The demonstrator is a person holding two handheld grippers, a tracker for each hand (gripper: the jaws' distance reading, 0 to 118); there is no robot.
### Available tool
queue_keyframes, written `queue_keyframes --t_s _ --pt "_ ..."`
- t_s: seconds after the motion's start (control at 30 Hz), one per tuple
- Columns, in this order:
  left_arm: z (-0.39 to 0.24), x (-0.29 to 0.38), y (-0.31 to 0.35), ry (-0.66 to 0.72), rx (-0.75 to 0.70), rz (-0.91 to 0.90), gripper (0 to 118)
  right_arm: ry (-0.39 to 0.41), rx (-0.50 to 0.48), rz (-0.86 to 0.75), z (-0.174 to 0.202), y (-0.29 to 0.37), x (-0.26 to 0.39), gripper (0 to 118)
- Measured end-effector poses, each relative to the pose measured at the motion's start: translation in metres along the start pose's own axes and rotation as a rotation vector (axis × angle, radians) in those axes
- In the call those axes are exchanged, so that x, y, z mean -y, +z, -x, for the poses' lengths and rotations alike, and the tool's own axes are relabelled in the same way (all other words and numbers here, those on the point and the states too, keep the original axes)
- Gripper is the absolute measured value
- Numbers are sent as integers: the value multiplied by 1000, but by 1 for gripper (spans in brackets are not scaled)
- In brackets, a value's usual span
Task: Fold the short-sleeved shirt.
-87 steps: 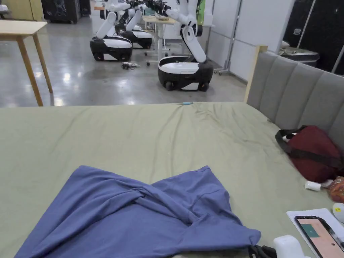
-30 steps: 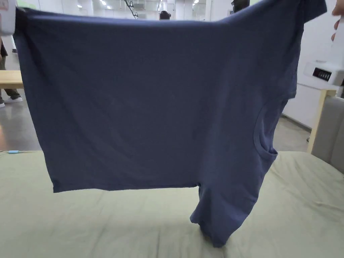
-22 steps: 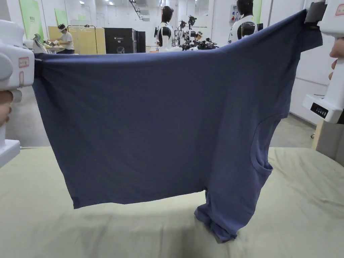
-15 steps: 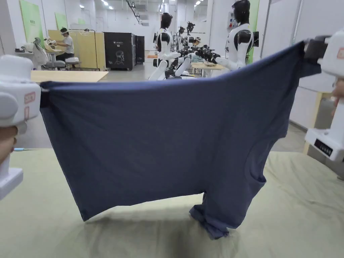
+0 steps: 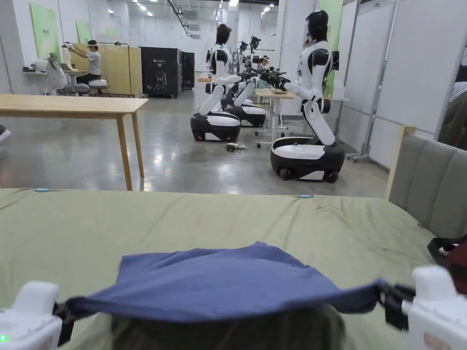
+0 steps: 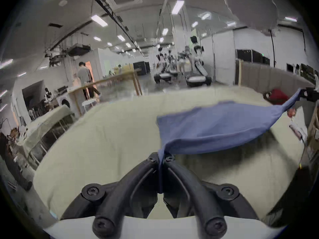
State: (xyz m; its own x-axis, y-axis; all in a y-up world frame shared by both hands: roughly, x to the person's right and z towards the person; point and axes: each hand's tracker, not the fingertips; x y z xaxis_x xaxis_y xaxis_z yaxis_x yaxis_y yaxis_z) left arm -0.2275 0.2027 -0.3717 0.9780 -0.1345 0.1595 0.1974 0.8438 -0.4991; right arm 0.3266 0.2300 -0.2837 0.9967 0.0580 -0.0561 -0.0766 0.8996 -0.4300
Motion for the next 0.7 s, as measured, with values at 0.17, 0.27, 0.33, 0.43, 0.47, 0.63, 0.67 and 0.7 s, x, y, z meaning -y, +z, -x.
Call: queue_keyframes --t_s 0.17,0.27,0.33,0.43,0.47,0.63,0.67,0.7 --pt "-22 78 1 -37 -28 191 7 28 -11 264 16 -21 102 1" --pt "-22 87 15 -21 -35 189 16 -10 13 244 20 1 96 1" --pt "-14 78 30 38 -43 138 80 -31 41 184 22 16 82 3" --pt "-10 56 86 121 -67 -134 105 -96 79 -21 27 52 55 34" --pt "-14 50 110 156 -53 -225 106 -146 56 -98 33 66 48 46" --pt "-56 65 176 147 -32 -539 108 -196 5 -351 84 107 48 107" --pt "-65 72 177 126 -78 -553 108 -178 14 -378 94 108 57 109" --pt "-75 81 173 114 -97 -551 108 -158 33 -400 102 106 67 109"
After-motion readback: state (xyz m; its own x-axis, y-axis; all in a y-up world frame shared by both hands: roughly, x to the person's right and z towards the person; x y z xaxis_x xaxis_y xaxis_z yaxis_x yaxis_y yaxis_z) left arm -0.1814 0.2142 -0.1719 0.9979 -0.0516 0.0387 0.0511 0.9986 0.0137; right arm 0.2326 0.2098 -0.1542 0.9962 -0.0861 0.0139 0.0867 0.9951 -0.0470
